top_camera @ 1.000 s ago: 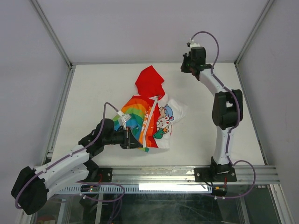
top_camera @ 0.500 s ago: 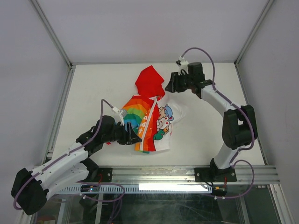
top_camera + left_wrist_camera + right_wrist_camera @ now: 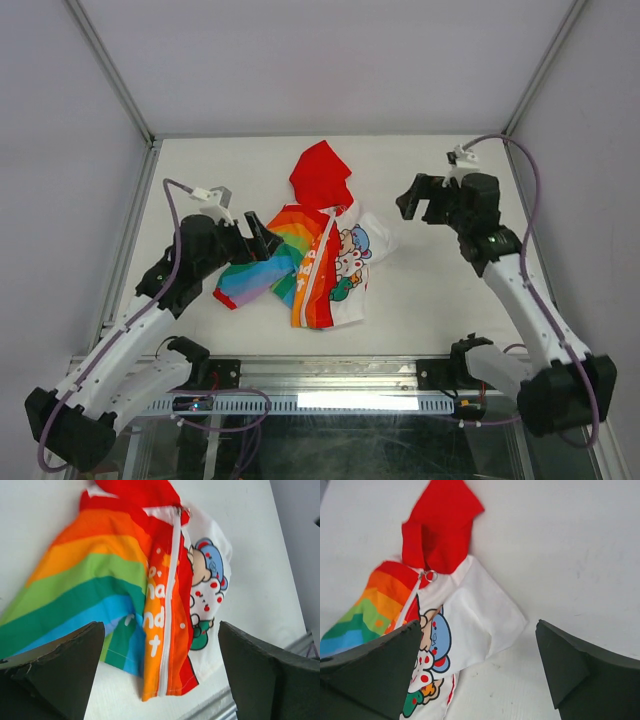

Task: Zip up the jacket

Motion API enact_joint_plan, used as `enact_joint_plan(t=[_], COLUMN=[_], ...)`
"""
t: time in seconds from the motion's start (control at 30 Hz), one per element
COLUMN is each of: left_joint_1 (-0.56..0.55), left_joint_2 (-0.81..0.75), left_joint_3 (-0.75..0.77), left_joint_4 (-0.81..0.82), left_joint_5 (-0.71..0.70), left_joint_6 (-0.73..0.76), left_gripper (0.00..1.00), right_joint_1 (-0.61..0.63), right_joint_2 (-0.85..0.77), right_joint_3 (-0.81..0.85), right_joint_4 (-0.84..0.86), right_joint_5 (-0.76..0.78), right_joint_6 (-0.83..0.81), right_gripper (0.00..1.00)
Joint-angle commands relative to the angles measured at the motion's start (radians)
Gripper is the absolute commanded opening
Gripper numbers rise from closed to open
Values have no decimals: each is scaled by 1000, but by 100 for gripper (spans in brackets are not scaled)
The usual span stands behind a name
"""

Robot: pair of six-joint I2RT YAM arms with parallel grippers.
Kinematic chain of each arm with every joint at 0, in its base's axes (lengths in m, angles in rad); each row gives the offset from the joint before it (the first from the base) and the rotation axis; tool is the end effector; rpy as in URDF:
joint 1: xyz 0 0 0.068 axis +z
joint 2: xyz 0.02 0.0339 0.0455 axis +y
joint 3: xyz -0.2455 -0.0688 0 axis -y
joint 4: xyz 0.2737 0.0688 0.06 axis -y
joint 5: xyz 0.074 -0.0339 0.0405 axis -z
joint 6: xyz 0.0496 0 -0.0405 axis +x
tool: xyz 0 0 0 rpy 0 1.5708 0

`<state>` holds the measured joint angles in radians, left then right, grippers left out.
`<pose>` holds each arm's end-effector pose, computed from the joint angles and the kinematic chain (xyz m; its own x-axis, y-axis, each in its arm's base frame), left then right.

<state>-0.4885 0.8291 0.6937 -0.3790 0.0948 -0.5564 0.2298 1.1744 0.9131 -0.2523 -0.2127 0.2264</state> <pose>0.2105 -0.1172 0.2563 -0.6541 -0.2478 -0.7147 0.2291 0.8356 -0.4993 0.3012 0.0812 0.2670 -0.5564 0.0952 -0.8255 -0.2840 0.9118 0.2966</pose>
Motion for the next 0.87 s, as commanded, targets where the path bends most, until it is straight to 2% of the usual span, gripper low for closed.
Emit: enact_joint_plan(t=[0.0, 0.27, 0.43, 0.6, 0.83], left_joint_1=[24, 24, 24, 24, 25], left_joint_2=[-132, -389, -485, -527, -515], left_joint_3=[116, 182, 127, 53, 54], left_joint_4=[-41, -69, -36, 4, 3], left_joint_5=[-170, -397, -485, -507, -512], left_joint_6=[70, 243, 281, 287, 320], left_gripper=[99, 99, 99, 99, 99], right_joint_1=[0, 1, 0, 0, 1], right_joint_2=[-277, -681, -849, -885, -864], right_joint_3=[-35, -102, -182, -206, -204], right_joint_4=[-51, -139, -128, -110, -103], right_joint_5=[242, 447, 503, 487, 446], right_joint_6=[17, -56, -68, -72, -90], right_gripper=[99, 100, 99, 99, 100])
